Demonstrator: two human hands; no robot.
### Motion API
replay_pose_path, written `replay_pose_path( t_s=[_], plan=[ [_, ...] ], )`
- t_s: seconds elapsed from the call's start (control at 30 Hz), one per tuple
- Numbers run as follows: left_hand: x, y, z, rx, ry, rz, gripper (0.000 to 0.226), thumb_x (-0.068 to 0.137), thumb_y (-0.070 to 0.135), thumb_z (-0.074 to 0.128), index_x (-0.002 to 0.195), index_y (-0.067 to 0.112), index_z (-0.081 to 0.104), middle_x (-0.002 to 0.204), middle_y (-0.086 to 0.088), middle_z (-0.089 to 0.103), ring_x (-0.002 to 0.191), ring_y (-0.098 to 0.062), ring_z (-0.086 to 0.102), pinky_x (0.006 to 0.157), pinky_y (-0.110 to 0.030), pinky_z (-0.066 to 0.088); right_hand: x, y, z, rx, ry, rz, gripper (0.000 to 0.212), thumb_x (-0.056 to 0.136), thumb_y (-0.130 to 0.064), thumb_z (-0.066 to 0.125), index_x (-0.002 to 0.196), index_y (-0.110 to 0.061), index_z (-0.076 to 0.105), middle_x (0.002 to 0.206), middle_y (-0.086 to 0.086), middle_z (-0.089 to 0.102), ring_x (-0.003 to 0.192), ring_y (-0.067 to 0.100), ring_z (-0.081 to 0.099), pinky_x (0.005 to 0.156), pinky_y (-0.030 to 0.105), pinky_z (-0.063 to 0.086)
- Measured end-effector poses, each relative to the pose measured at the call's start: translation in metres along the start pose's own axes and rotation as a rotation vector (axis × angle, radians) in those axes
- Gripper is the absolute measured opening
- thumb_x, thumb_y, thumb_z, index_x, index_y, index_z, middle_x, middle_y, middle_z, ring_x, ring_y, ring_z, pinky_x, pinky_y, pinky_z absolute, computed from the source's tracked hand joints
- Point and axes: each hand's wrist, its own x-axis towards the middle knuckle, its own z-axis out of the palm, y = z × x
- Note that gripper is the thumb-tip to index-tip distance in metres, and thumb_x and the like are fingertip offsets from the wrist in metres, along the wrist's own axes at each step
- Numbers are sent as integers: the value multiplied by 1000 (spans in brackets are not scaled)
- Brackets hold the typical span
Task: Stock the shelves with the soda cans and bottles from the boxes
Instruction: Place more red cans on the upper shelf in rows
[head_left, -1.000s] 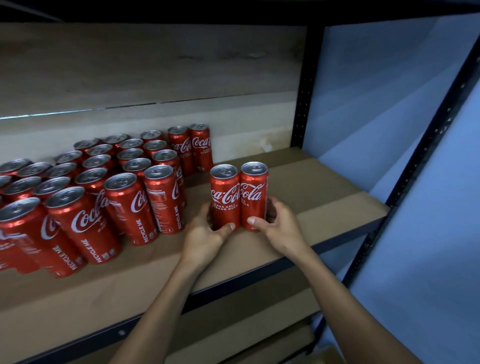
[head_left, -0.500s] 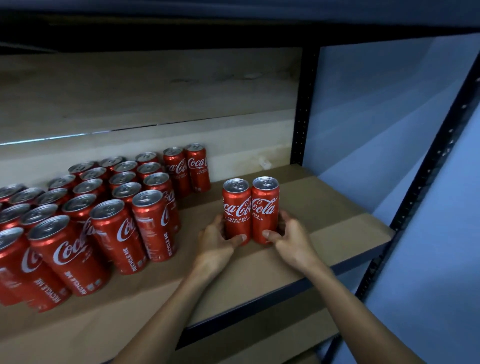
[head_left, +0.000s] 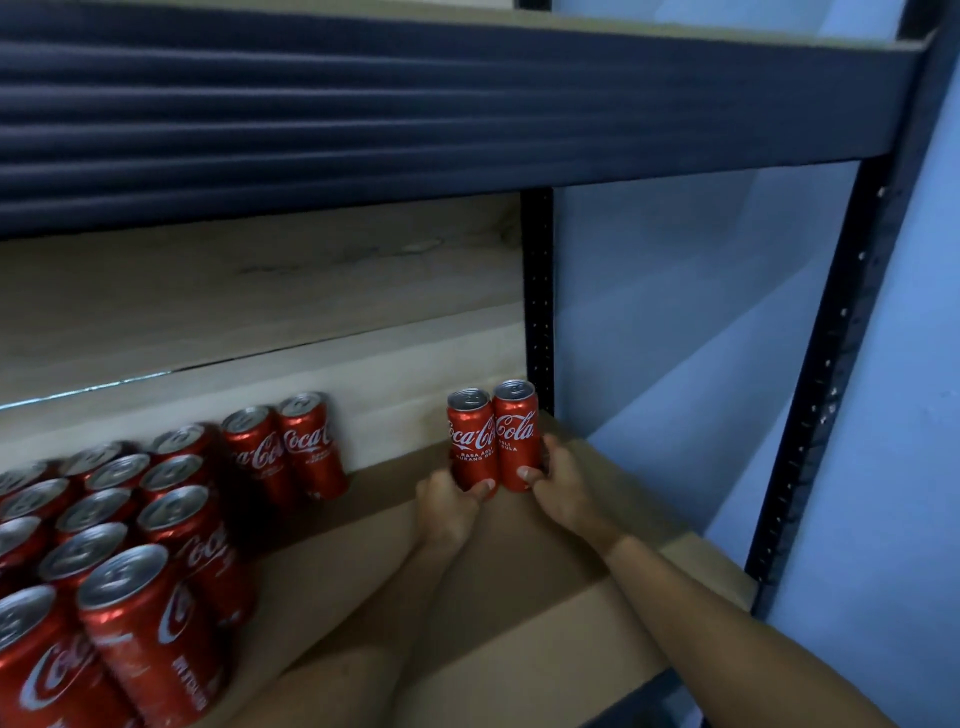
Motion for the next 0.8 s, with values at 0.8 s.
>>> replay_pose_path(
  t_s=[0.8],
  plan=[
    [103,19,49,36,111,57,64,73,25,83,122,9,46,126,-13,61,113,-33,59,91,-41,47,105,11,6,126,144,101,35,103,-3,40,136,5,49,123,17,58,103,29,60,60,15,52]
  ],
)
